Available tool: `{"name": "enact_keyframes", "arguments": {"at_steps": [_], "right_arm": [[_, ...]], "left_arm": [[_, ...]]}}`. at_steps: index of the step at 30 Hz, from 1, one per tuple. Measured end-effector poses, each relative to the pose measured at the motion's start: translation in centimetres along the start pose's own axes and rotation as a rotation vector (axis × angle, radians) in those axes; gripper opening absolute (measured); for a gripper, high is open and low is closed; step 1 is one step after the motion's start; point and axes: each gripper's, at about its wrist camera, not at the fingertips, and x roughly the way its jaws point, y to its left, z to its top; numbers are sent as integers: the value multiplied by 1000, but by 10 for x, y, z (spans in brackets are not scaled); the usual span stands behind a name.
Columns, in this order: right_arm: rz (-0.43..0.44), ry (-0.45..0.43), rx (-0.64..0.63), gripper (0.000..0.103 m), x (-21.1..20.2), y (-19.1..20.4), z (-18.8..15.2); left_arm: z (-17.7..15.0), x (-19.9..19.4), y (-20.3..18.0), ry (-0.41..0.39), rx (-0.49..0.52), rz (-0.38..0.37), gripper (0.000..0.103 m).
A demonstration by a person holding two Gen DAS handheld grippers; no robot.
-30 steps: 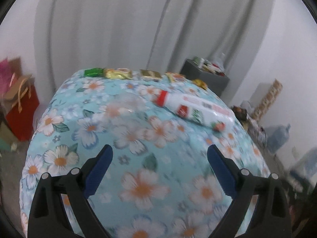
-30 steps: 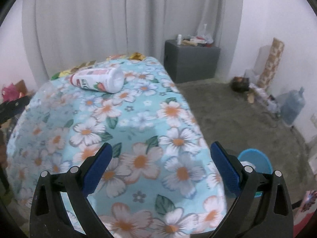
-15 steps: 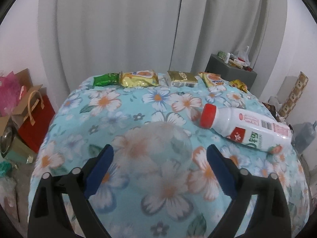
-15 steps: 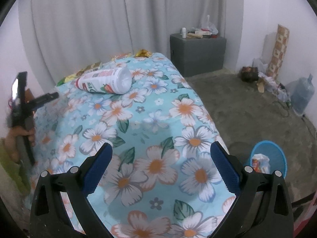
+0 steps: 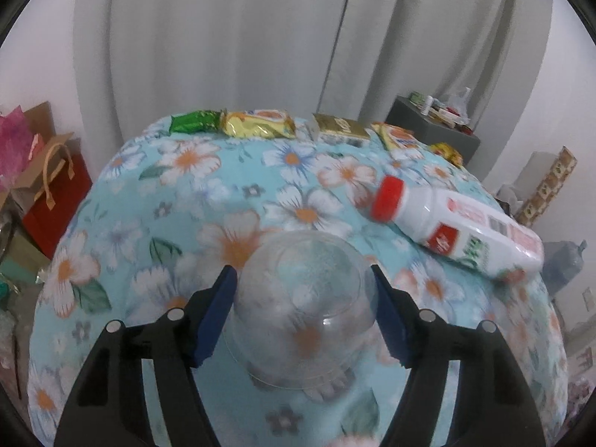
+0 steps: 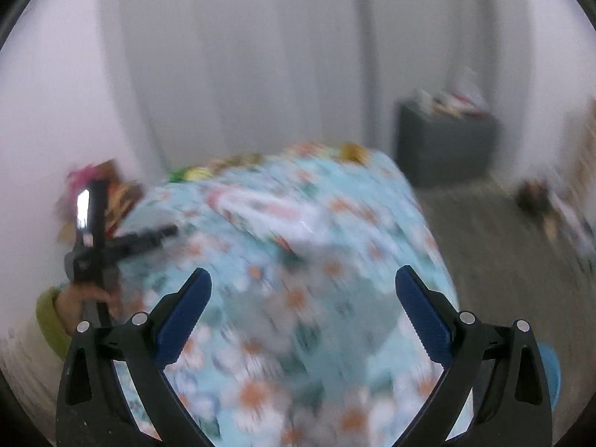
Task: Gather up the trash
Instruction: 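Grasp the clear plastic cup with the left tool while the right tool grasps the white bottle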
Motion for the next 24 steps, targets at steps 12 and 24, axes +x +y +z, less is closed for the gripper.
{"name": "enact_keyframes", "arguments": {"at_steps": [12, 24], "right_arm": [[2, 298, -505, 95, 171, 69, 60], [25, 561, -377, 74, 180, 39, 31]], "left_arm": [[-51, -40, -28, 59, 64, -121, 69], [-69, -56, -51, 79, 66, -196, 69]]}}
